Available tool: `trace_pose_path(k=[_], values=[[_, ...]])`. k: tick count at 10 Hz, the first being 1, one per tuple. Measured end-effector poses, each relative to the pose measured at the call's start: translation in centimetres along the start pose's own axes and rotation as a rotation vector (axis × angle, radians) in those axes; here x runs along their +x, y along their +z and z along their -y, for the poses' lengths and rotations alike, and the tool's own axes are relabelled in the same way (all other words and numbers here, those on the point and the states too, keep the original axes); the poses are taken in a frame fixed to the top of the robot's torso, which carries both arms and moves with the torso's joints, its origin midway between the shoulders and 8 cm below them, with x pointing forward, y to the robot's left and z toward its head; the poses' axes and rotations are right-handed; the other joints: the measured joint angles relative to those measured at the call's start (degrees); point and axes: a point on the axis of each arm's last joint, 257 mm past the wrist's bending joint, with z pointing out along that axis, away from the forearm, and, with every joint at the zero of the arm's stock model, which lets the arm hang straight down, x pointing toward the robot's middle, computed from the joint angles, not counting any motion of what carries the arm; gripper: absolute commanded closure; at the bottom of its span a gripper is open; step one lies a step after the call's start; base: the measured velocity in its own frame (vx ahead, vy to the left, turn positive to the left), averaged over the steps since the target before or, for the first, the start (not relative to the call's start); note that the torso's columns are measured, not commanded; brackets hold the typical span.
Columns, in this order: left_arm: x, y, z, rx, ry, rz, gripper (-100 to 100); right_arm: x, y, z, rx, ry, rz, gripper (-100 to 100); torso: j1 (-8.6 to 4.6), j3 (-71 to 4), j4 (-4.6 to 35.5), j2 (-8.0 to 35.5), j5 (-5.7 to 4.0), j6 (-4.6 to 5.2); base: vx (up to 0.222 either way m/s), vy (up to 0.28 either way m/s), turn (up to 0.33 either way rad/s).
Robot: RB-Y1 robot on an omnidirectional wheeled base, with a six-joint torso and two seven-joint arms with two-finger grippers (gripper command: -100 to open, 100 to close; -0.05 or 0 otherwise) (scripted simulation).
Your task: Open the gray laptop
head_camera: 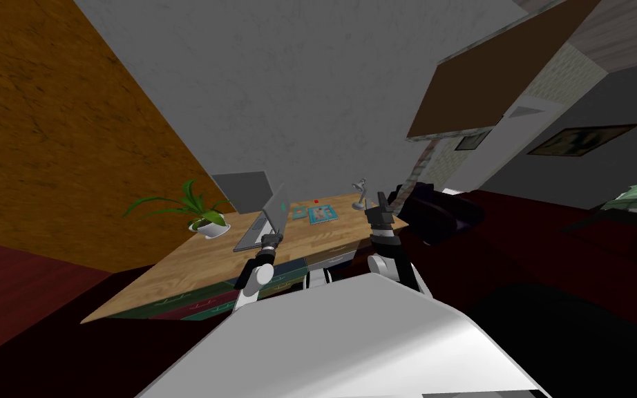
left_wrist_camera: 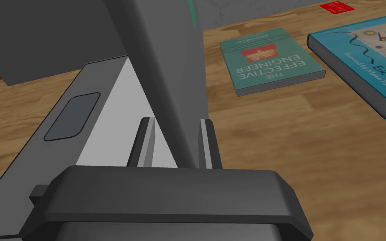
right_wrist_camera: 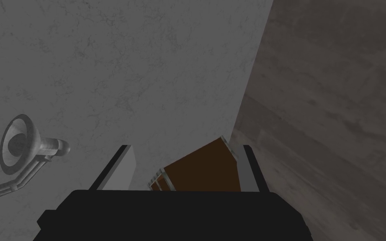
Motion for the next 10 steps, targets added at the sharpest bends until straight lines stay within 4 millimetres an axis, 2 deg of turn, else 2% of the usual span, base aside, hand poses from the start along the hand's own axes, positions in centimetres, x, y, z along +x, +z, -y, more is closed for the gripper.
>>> trace_pose_path(k=[5,8,10], values=[[-0.4,0.1,-1.3,-0.003,-0.206,-0.008,100,0.0,0.0,0.0,0.000,0.000,0.000,0,0.07,-0.1,-0.3,-0.1,0.14,-0.07,-0.009,0.054,-0.021],[-0.4,0.0,-1.8,-0.005,-0.270,-0.010,100,0.0,0.0,0.0,0.000,0.000,0.000,0,0.15,0.0,-0.4,-0.1,0.19,-0.19,-0.007,0.032,-0.006],[-0.1,0.2,-2.0,-0.002,-0.295,-0.022,100,0.0,0.0,0.0,0.000,0.000,0.000,0,-0.01,0.0,-0.2,-0.1,0.10,0.13,-0.028,0.063,-0.110]])
